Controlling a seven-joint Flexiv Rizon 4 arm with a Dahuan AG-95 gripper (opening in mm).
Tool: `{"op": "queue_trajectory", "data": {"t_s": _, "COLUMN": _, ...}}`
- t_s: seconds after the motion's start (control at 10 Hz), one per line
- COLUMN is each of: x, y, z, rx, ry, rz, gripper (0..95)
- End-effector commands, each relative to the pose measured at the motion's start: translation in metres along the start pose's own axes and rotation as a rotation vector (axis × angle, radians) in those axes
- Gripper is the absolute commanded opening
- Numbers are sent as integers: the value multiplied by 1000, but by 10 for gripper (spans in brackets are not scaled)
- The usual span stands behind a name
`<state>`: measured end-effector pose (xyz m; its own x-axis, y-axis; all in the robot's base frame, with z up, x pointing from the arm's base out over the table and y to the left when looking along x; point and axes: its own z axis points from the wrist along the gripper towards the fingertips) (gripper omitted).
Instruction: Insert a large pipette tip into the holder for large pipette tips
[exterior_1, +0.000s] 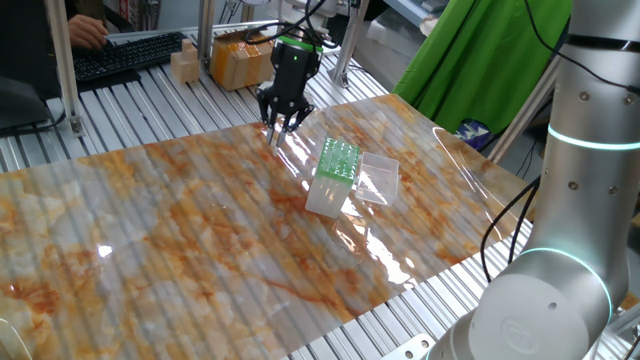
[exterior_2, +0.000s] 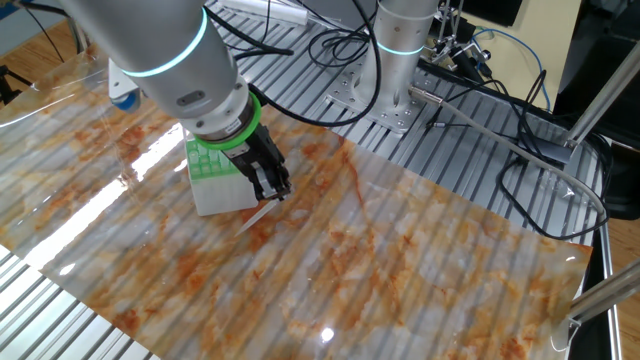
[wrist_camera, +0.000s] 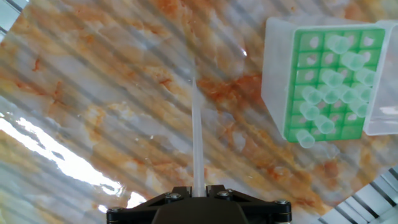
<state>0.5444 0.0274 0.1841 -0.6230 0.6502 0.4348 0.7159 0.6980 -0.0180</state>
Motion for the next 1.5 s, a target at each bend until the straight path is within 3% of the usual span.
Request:
{"op": "queue_trajectory", "data": {"t_s": 0.1, "x": -1, "y": -1, "z": -3, "rx": -1, "ry": 11, "rz": 7, "gripper": 0}}
{"op": "queue_trajectory", "data": {"t_s": 0.4, "x": 4, "y": -11, "z": -16, "rx": -1, "ry": 22, "rz": 9, "gripper": 0}}
{"op": "queue_trajectory", "data": {"t_s": 0.9, "x": 12, "y": -26, "z": -34, "rx": -11, "ry": 73, "rz": 10, "gripper": 0}}
{"op": "queue_trajectory", "data": {"t_s": 1.3, "x": 17, "y": -37, "z": -45, "rx": 1, "ry": 74, "rz": 6, "gripper": 0}}
{"op": "queue_trajectory", "data": {"t_s": 1.5, "x": 19, "y": -45, "z": -52, "rx": 12, "ry": 87, "rz": -10, "gripper": 0}}
